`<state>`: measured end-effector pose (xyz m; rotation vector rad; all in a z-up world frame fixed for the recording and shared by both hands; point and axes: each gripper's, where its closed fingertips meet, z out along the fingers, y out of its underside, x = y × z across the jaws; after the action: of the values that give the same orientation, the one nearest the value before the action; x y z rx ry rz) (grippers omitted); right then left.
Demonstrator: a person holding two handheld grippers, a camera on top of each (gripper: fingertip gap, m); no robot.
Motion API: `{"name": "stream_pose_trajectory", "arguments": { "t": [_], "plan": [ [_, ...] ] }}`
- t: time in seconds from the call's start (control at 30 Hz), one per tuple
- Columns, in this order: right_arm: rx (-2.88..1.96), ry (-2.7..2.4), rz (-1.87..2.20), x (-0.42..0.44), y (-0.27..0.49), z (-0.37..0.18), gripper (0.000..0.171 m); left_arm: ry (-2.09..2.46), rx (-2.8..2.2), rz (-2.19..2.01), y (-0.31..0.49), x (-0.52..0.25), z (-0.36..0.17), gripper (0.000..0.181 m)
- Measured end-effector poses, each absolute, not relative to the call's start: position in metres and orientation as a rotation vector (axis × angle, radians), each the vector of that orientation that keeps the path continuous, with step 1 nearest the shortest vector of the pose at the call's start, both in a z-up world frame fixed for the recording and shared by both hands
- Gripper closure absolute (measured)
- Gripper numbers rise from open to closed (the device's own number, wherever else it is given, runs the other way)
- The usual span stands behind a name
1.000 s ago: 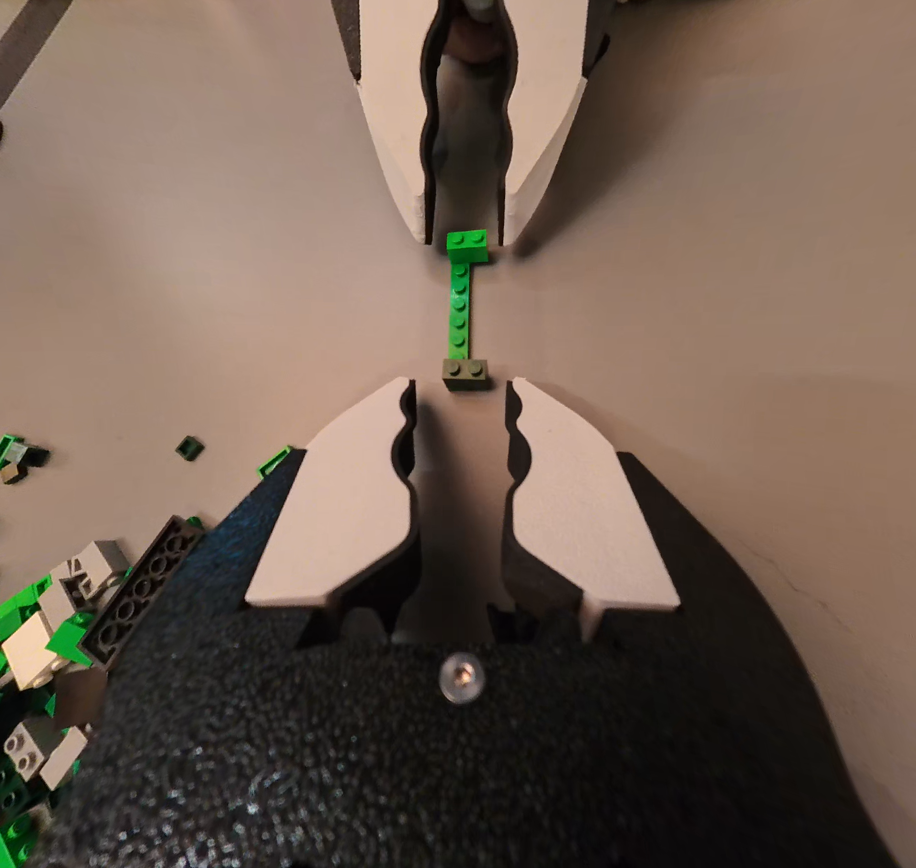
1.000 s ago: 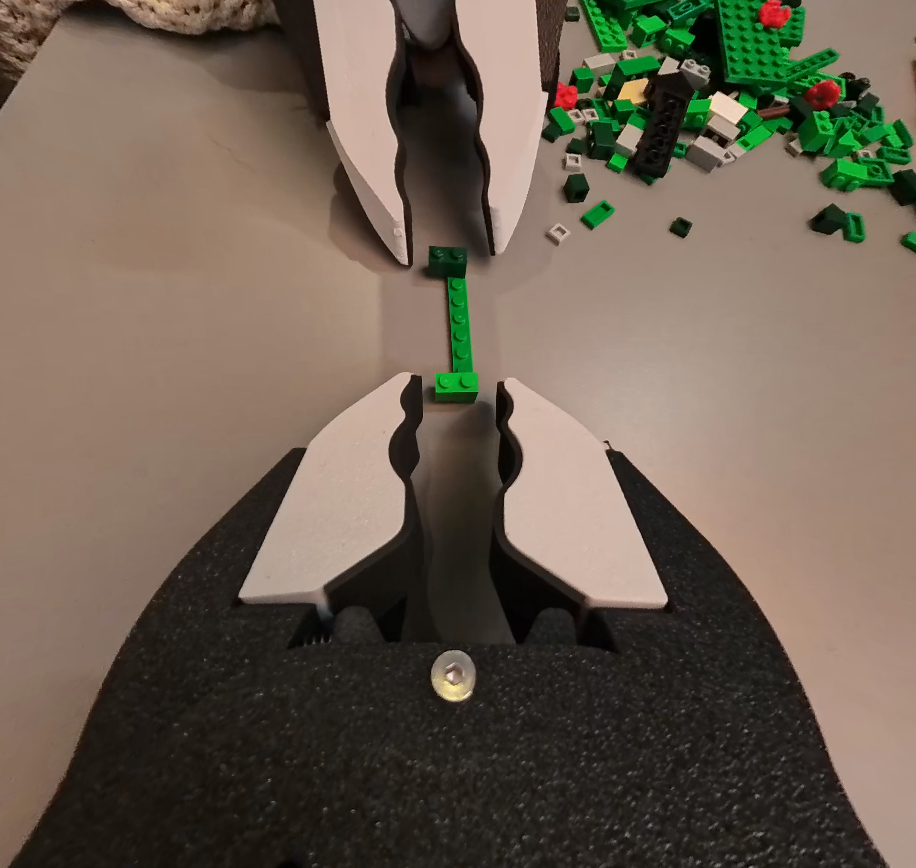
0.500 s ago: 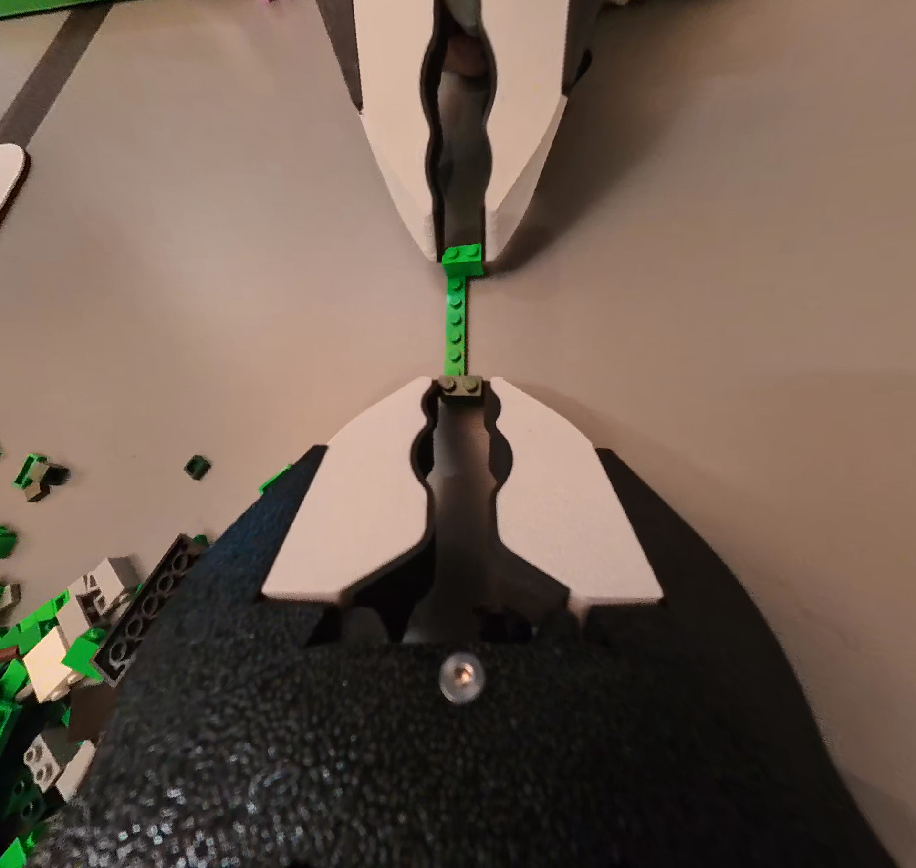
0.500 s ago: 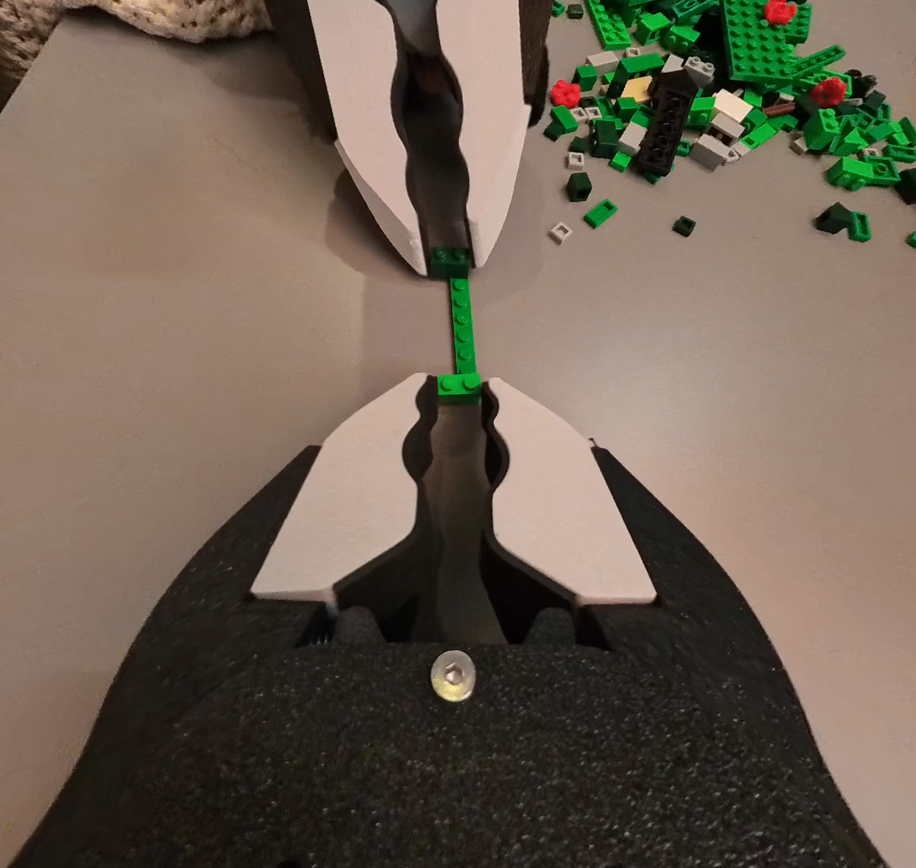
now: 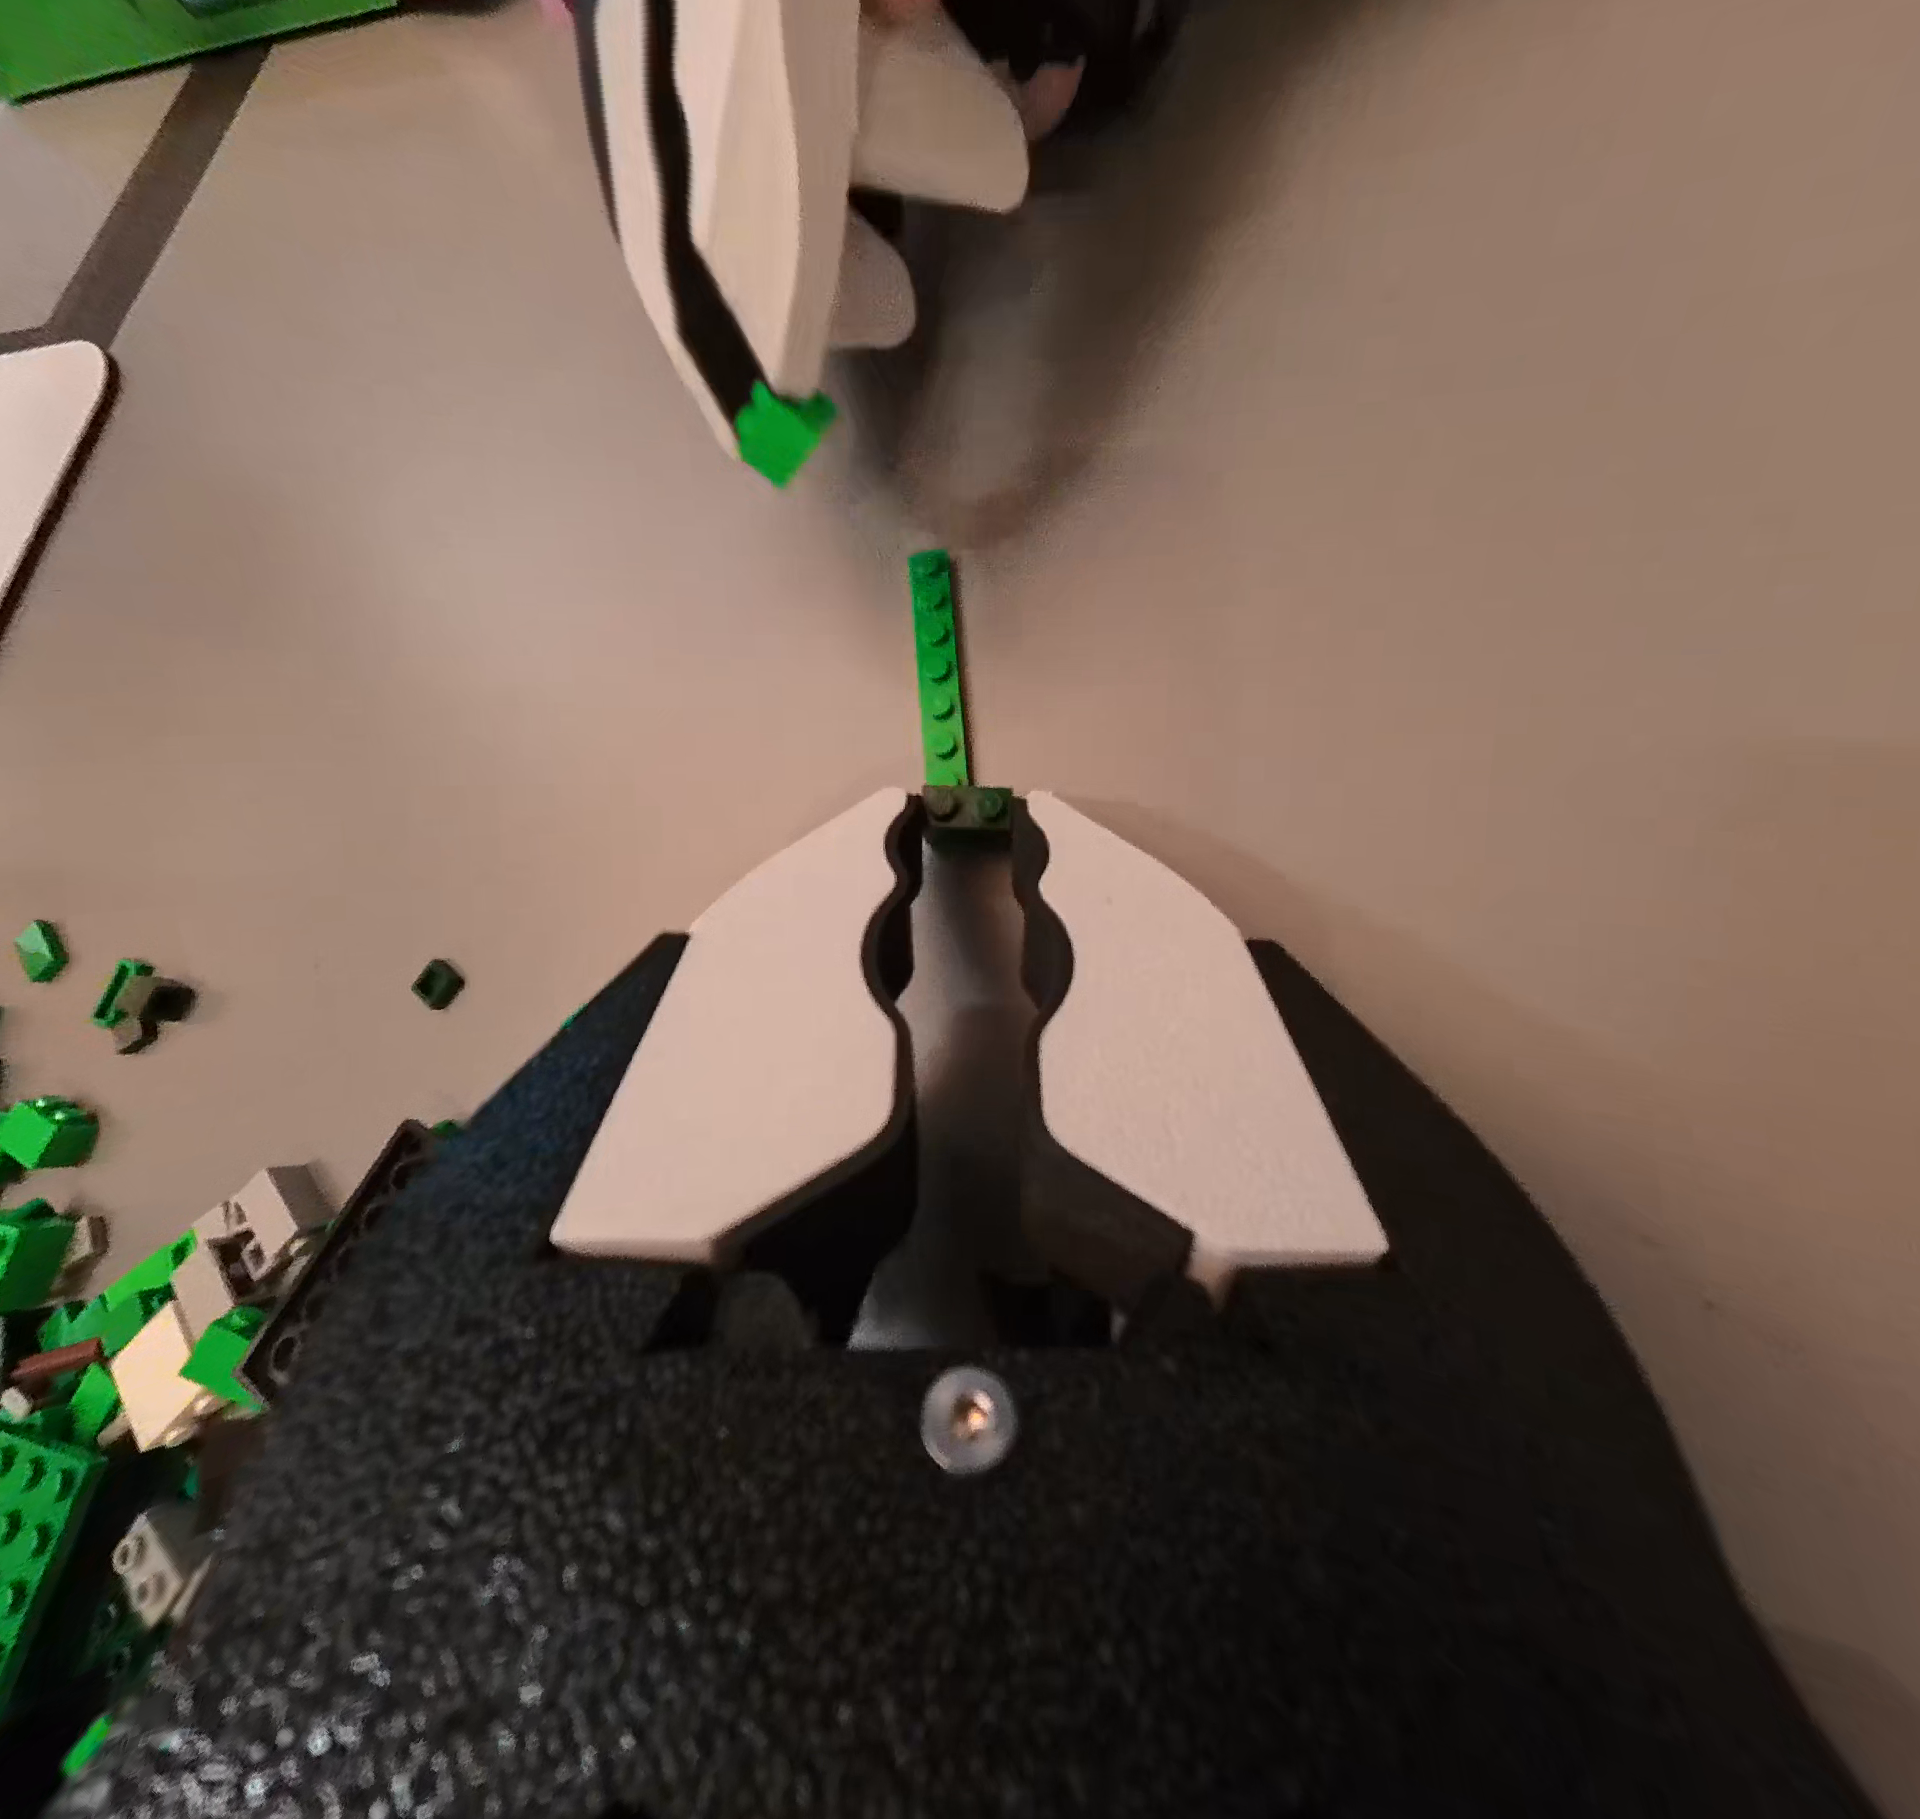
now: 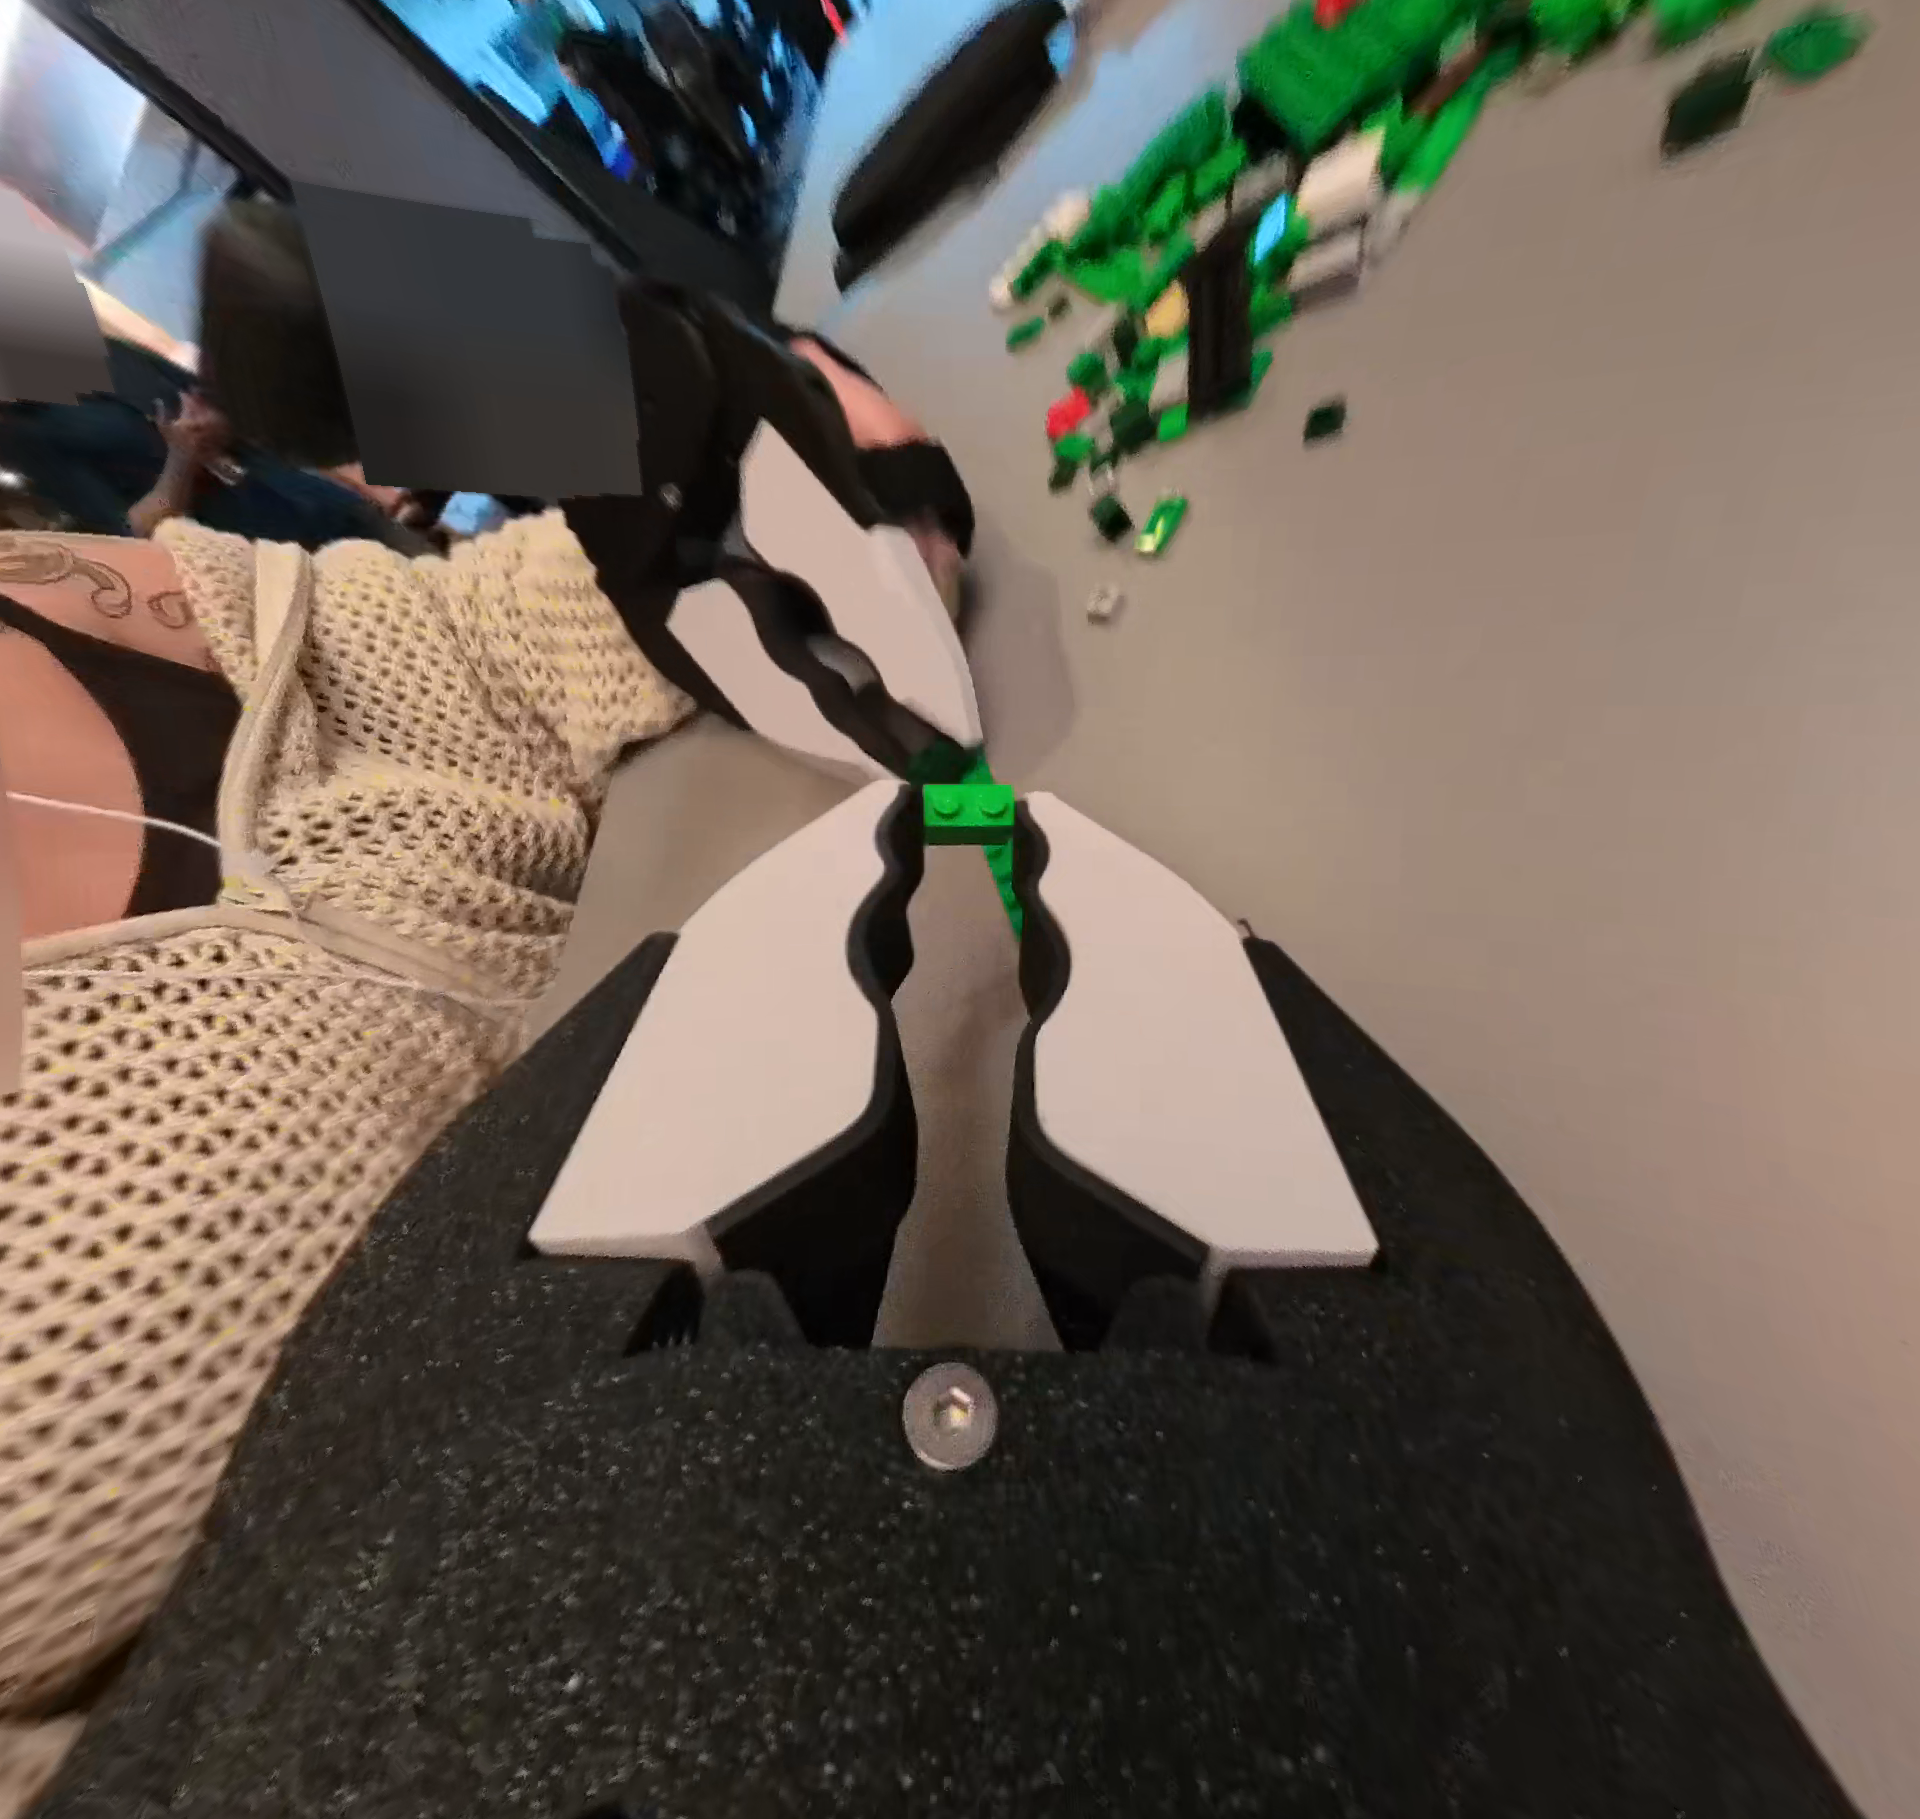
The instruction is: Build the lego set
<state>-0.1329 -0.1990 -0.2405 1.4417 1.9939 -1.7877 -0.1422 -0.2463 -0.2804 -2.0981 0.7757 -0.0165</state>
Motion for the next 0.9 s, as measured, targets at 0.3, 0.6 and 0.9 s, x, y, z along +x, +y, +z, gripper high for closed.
{"name": "stream_pose_trajectory", "arguments": {
  "t": [0.3, 0.6, 0.9],
  "plan": [
    [1.174, 2.933, -1.415, -0.137, -0.234, -0.273, 0.155, 0.75, -2.107, -0.066, -0.247, -0.142, -0.28, 0.166],
    [1.122, 3.026, -1.341, -0.134, -0.234, -0.277, 0.155, 0.538, -2.207, -0.319, -0.249, -0.142, -0.279, 0.166],
    [1.088, 3.037, -1.366, -0.133, -0.235, -0.277, 0.155, 0.143, -2.088, -0.83, -0.255, -0.149, -0.254, 0.166]
  ]
}}
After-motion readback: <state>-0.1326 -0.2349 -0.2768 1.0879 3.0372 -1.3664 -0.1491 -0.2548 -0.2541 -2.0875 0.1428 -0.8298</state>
